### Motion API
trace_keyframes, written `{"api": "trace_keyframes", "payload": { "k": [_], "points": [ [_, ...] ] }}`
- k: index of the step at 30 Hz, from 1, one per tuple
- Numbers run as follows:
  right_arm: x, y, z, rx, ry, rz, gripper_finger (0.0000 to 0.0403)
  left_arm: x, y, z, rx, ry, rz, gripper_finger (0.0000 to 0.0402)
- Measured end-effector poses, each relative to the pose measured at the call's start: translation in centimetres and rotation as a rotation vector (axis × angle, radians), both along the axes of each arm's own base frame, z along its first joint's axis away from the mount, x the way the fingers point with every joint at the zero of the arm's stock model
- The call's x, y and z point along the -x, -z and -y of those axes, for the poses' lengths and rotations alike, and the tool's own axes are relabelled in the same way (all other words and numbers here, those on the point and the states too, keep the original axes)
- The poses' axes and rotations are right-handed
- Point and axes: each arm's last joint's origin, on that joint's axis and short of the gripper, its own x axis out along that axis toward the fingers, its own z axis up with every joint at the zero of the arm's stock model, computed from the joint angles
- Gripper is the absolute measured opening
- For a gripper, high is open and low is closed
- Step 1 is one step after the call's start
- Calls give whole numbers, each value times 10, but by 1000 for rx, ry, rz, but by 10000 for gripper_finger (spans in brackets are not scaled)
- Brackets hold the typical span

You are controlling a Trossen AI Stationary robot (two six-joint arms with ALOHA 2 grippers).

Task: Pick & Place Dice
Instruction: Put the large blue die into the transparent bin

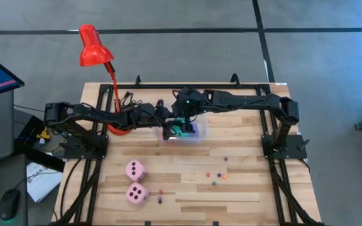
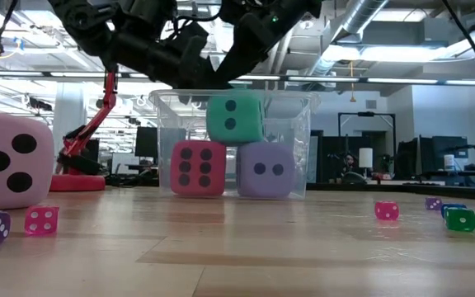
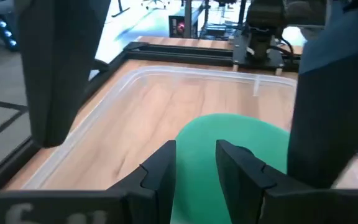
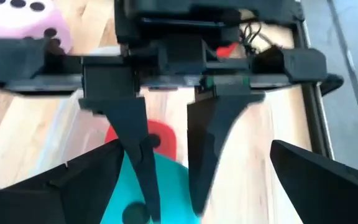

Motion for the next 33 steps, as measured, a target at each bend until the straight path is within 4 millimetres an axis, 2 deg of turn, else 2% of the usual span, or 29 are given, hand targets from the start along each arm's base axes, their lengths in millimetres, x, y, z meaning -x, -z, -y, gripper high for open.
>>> {"api": "trace_keyframes", "payload": {
  "k": [7, 12, 17, 21, 29, 33],
  "points": [
    [13, -20, 5, 5, 35, -96, 400, 4, -8, 1, -45, 9, 11, 106],
    [24, -31, 10, 2, 49, -119, 400, 14, -27, 2, -68, -1, 58, 106],
    [36, -41, 10, -16, 64, -125, 400, 33, -47, 5, -67, -3, 54, 106],
    [38, -40, 6, -62, 78, -144, 400, 44, -45, 7, -44, -4, -17, 106],
    [39, -38, 4, -182, 121, -152, 400, 64, -44, 10, -35, -9, 9, 106],
    [39, -37, 1, -184, 114, -158, 400, 64, -45, 12, -21, 39, 20, 106]
  ]
}}
